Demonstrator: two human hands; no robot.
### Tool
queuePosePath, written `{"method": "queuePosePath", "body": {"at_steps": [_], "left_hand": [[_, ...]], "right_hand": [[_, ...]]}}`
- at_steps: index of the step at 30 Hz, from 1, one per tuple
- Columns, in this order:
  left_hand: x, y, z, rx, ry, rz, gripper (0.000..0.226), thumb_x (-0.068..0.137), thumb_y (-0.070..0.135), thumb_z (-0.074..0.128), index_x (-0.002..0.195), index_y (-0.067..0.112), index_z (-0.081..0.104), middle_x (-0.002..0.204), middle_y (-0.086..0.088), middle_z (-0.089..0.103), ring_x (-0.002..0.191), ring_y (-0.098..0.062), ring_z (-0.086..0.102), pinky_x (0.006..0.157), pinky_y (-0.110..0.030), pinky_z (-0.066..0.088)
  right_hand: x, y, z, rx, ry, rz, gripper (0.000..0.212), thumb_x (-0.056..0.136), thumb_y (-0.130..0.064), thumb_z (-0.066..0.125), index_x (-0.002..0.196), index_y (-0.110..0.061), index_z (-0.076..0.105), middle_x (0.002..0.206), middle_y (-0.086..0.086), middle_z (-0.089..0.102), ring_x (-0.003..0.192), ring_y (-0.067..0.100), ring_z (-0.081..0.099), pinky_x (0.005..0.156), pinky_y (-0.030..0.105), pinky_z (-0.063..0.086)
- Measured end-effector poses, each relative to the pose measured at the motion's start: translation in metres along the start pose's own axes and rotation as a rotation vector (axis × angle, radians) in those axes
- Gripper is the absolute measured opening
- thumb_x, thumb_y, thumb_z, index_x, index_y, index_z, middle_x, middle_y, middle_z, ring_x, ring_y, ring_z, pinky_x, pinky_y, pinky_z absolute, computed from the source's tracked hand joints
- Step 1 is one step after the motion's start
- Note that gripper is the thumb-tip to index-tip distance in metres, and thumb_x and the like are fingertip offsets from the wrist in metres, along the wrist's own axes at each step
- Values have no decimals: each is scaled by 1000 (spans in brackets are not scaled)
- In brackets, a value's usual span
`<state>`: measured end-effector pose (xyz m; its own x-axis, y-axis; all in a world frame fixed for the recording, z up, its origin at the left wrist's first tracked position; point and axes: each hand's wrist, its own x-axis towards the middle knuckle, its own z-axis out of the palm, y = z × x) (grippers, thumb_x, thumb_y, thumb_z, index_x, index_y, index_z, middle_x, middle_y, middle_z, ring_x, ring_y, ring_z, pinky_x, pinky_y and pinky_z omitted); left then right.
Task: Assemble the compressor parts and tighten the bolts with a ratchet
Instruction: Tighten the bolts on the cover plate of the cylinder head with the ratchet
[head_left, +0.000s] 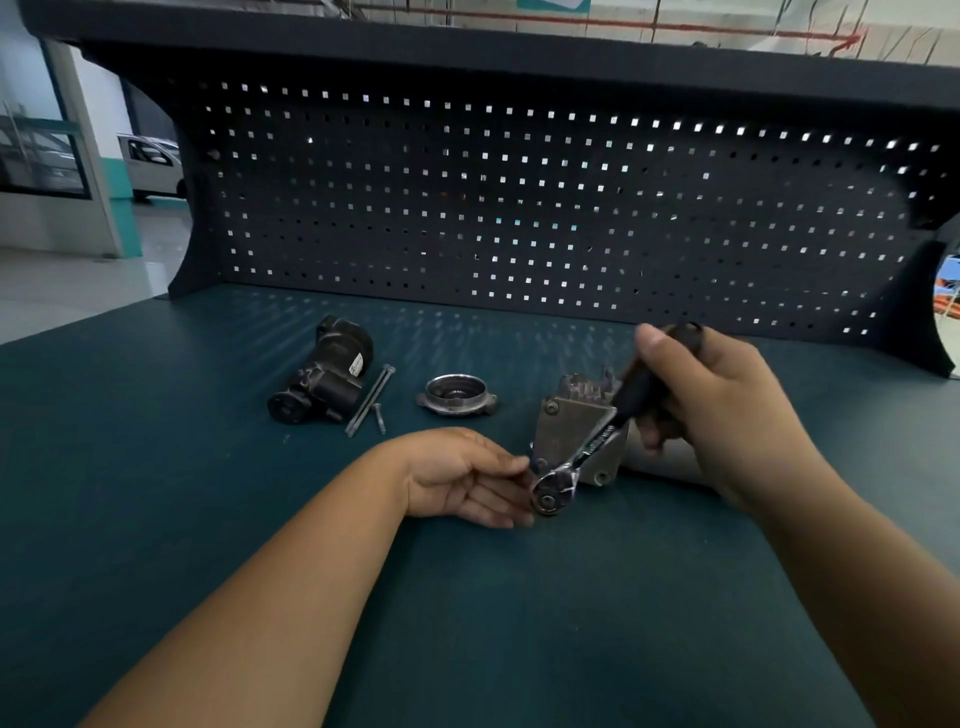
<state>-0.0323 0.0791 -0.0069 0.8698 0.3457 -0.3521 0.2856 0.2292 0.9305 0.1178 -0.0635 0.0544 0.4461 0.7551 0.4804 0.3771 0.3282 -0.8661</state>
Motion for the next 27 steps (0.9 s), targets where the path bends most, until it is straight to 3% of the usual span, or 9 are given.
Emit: {"method": "queuePosePath", "body": {"at_steps": [4, 10, 12, 15, 17, 19, 21, 23, 27], "left_hand": [[-9, 15, -18, -286, 392, 243, 23, 90, 23, 53, 71, 12, 59, 50, 4, 61, 40, -6, 57, 34, -12, 38], [-15, 18, -47, -536, 744, 489, 27, 93, 26, 50, 69, 15, 55, 42, 8, 51, 34, -3, 46, 34, -10, 34], [-13, 14, -50, -373, 863, 494, 26, 94, 25, 52, 70, 14, 58, 46, 7, 54, 39, -3, 49, 36, -11, 37], [1, 1, -48, 301, 1057, 427, 17, 90, 18, 58, 76, 13, 65, 71, -1, 65, 61, -10, 56, 51, -16, 44], [8, -6, -41, 694, 1062, 362, 10, 86, 18, 64, 94, 18, 70, 92, 1, 69, 80, -10, 59, 70, -18, 42], [15, -11, -34, 934, 969, 264, 30, 85, 24, 65, 115, 26, 65, 107, 4, 67, 93, -10, 59, 77, -17, 38], [20, -12, -29, 1100, 912, 214, 40, 85, 28, 64, 125, 30, 58, 119, 0, 62, 107, -17, 57, 85, -21, 40], [26, -12, -25, 1201, 943, 217, 36, 86, 30, 63, 122, 27, 61, 126, -4, 58, 115, -21, 53, 93, -25, 39], [30, -12, -15, 1221, 1005, 213, 22, 86, 28, 64, 106, 21, 70, 115, -8, 61, 107, -23, 55, 90, -30, 44]], "right_hand": [[-6, 33, -31, 201, 99, 202, 30, 95, -26, 48, 76, -4, 50, 42, -2, 49, 35, 13, 46, 35, 24, 40], [-6, 65, -47, 357, 123, 371, 30, 96, -22, 44, 74, -2, 51, 38, -1, 31, 36, 14, 41, 36, 24, 35], [-6, 68, -43, 400, 112, 376, 34, 95, -22, 43, 70, -3, 53, 39, 1, 32, 36, 14, 41, 35, 23, 36], [-6, 70, -40, 431, 121, 363, 35, 96, -21, 42, 67, -4, 55, 41, 3, 34, 35, 13, 41, 35, 23, 36], [-6, 70, -41, 462, 139, 370, 35, 95, -21, 42, 67, -4, 55, 41, 3, 32, 35, 13, 40, 35, 24, 35], [-5, 69, -43, 491, 153, 383, 35, 95, -21, 42, 67, -4, 53, 38, 1, 30, 35, 14, 40, 36, 24, 36], [-4, 70, -46, 510, 165, 391, 35, 95, -23, 42, 66, -5, 52, 38, 0, 29, 36, 14, 39, 37, 24, 37], [-3, 70, -50, 534, 176, 388, 36, 94, -25, 43, 64, -7, 51, 38, -1, 30, 37, 15, 40, 37, 23, 38], [0, 71, -54, 613, 219, 397, 36, 93, -27, 45, 63, -8, 50, 38, -1, 26, 35, 13, 36, 37, 19, 37]]}}
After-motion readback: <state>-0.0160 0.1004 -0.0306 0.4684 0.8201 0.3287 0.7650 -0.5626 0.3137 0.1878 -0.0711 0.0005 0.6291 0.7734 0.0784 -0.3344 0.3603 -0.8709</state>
